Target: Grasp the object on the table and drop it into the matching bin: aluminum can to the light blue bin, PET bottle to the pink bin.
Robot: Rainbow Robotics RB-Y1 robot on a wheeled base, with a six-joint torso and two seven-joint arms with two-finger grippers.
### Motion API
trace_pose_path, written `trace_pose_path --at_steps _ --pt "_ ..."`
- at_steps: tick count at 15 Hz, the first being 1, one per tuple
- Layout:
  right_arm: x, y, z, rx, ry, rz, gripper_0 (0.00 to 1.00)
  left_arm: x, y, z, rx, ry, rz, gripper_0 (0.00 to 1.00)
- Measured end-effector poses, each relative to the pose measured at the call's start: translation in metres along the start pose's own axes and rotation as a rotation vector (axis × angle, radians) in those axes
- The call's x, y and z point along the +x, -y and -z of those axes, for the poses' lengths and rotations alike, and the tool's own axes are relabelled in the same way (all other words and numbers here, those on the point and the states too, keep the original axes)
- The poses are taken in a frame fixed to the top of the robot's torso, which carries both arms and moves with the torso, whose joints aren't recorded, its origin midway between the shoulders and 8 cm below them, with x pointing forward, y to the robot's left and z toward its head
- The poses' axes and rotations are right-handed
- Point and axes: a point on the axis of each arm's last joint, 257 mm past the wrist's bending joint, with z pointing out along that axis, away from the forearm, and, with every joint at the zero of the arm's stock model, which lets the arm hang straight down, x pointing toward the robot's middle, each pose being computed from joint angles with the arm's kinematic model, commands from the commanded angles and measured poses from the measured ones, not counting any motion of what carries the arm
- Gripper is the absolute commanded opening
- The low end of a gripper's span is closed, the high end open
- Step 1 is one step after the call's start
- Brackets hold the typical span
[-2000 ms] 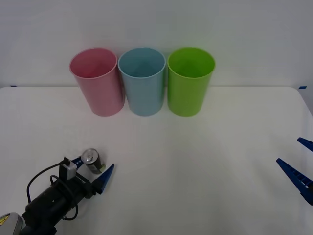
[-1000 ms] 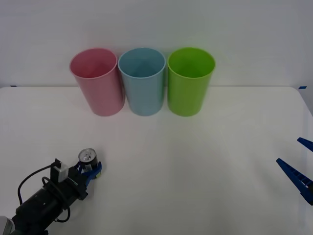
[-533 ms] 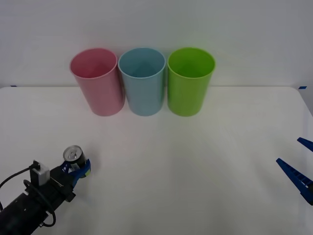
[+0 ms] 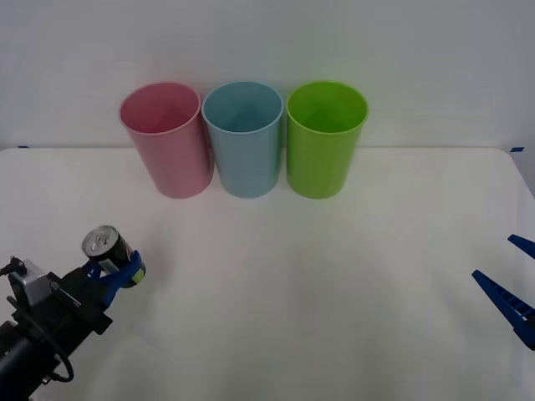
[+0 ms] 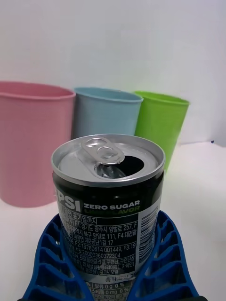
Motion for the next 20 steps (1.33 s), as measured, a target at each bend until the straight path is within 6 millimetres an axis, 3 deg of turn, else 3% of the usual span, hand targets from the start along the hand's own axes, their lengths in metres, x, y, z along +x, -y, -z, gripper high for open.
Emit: trace_pose_path --at_steps 9,14,20 --pt "0.0 0.0 0.0 0.0 0.0 0.0 1.0 -0.094 0.009 -0.031 0.013 0.149 0.09 0.0" --pt "0.0 0.0 0.0 0.0 0.0 0.0 1.0 -0.122 -0.003 -0.074 -0.036 0.2 0.063 0.0" --pt "0.0 0.0 0.0 0.0 0.0 0.0 1.0 -0.151 0.007 -0.132 -0.038 0.25 0.106 0.0"
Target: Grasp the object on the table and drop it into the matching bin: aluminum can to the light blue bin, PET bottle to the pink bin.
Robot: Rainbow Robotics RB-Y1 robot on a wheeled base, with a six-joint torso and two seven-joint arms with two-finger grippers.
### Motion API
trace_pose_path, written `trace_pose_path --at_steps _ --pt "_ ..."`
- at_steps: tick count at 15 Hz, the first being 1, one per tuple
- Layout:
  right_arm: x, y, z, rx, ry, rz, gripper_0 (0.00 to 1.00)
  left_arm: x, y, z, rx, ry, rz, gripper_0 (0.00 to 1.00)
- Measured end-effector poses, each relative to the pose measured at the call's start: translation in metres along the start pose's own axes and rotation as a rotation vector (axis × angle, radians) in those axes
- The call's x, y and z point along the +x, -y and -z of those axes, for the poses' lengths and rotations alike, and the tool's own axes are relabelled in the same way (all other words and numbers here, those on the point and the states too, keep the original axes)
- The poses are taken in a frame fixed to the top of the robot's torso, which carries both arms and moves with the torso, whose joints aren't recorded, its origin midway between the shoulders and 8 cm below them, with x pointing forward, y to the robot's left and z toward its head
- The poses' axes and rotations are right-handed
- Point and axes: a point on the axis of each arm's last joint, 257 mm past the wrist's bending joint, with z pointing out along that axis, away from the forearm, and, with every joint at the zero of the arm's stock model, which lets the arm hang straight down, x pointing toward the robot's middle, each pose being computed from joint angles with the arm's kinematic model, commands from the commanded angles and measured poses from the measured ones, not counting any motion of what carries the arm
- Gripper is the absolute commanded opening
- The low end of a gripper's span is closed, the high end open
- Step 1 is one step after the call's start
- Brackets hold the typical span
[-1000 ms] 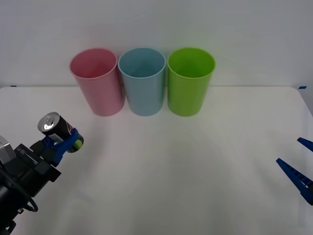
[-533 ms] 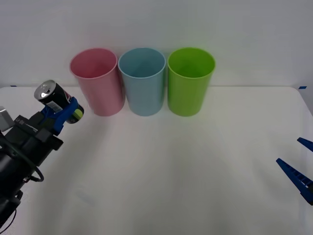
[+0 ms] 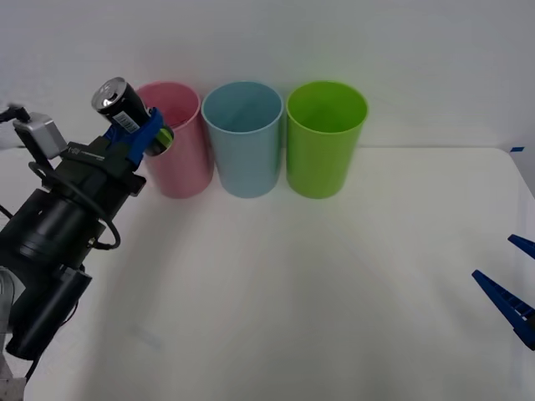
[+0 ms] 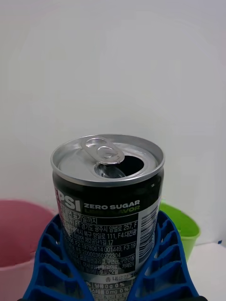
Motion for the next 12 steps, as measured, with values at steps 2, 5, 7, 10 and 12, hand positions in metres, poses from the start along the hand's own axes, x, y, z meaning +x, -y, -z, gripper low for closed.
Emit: trace_pose_path --at_steps 2,5,7,10,12 --pt "0.0 0.0 0.0 0.0 0.0 0.0 1.0 0.004 -0.003 -0.019 0.0 0.002 -0.004 0.0" --pt "0.0 0.0 0.0 0.0 0.0 0.0 1.0 0.001 -0.014 -0.044 -0.019 0.018 -0.016 0.0" --pt "0.0 0.0 0.0 0.0 0.0 0.0 1.0 -0.001 -0.021 -0.059 -0.032 0.025 -0.023 0.0" --pt "0.0 0.0 0.0 0.0 0.0 0.0 1.0 0.0 -0.024 -0.079 -0.037 0.028 -0.026 0.0" --pt "0.0 0.0 0.0 0.0 0.0 0.0 1.0 0.003 -0.024 -0.096 -0.036 0.022 -0.032 0.0"
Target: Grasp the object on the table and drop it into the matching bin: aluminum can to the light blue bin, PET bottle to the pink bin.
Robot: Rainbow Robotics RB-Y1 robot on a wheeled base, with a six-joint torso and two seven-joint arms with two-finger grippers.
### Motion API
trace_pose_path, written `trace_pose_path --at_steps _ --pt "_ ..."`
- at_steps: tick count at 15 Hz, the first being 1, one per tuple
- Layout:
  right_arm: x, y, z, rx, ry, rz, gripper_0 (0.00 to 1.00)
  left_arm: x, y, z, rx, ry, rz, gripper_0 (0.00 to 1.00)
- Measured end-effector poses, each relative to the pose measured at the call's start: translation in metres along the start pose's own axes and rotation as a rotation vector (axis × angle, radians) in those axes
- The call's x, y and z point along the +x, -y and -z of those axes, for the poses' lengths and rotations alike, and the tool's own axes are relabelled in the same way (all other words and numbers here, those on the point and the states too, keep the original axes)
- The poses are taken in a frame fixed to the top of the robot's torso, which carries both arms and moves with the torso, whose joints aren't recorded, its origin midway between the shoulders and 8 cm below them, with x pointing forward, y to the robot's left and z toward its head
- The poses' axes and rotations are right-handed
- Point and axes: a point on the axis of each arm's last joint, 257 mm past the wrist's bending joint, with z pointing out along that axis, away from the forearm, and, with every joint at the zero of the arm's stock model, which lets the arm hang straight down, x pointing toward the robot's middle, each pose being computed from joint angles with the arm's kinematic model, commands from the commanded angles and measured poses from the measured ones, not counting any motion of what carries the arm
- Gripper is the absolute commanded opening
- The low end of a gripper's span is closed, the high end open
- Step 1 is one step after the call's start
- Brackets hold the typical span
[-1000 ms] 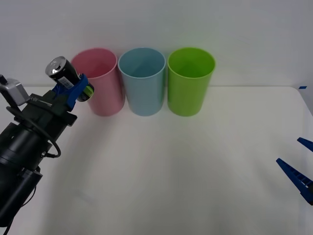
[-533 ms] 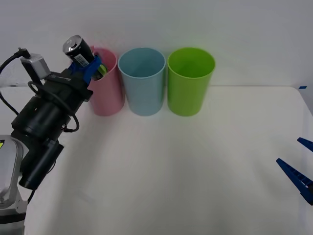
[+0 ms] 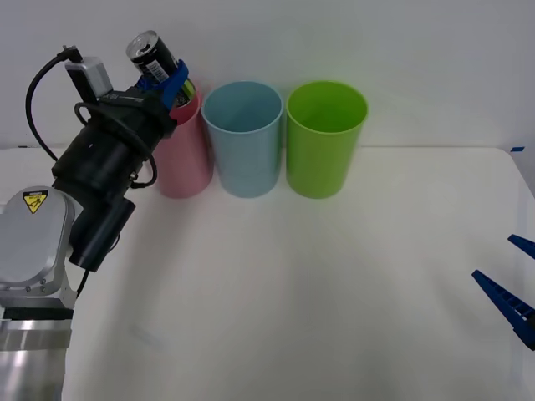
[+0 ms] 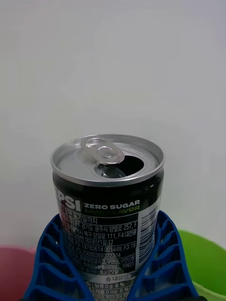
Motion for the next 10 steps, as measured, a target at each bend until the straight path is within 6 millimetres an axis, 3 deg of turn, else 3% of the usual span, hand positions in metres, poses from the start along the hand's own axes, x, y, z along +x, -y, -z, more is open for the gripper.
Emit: trace_pose_path --at_steps 10 --pt "0.0 0.0 0.0 0.0 0.0 0.0 1.0 0.032 0.014 -0.084 0.048 -0.104 -0.117 0.0"
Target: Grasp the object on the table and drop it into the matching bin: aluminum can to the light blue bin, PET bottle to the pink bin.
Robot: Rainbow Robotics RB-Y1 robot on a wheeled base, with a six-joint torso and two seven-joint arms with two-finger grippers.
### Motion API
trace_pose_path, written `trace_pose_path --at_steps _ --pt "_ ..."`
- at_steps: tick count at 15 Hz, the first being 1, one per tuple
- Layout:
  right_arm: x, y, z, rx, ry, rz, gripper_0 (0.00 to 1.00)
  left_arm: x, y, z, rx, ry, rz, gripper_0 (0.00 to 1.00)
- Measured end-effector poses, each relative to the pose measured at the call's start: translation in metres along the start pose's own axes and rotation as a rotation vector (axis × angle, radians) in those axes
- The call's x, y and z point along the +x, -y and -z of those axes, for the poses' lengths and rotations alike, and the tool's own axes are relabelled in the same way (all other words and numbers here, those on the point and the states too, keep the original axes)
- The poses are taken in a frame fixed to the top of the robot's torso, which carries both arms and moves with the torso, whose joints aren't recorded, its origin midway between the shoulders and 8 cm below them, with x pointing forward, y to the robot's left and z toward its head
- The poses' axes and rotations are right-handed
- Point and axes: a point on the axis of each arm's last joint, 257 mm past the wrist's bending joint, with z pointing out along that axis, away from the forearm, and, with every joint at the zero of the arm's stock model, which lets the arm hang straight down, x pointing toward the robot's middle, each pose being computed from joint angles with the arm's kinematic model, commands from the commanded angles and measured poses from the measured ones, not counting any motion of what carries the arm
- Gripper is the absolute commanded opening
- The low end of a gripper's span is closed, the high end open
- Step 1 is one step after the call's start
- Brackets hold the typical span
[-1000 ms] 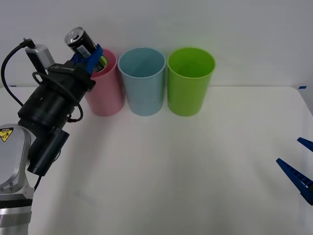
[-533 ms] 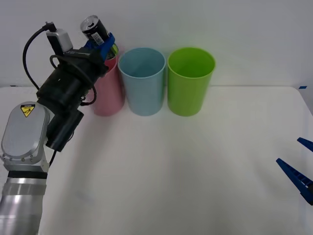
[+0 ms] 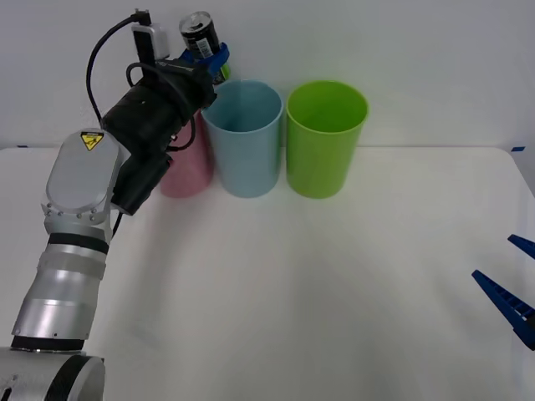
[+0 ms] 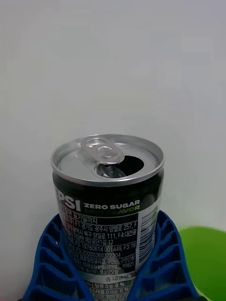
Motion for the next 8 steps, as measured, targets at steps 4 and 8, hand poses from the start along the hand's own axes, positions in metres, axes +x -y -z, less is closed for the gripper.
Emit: trace_pose_path --at_steps 4,8 --pt "0.0 0.0 0.0 0.0 0.0 0.0 1.0 0.001 0.013 -0.023 0.026 -0.024 -0.026 0.0" --pt "0.0 0.0 0.0 0.0 0.0 0.0 1.0 0.001 0.023 -0.04 0.043 -0.042 -0.046 0.0"
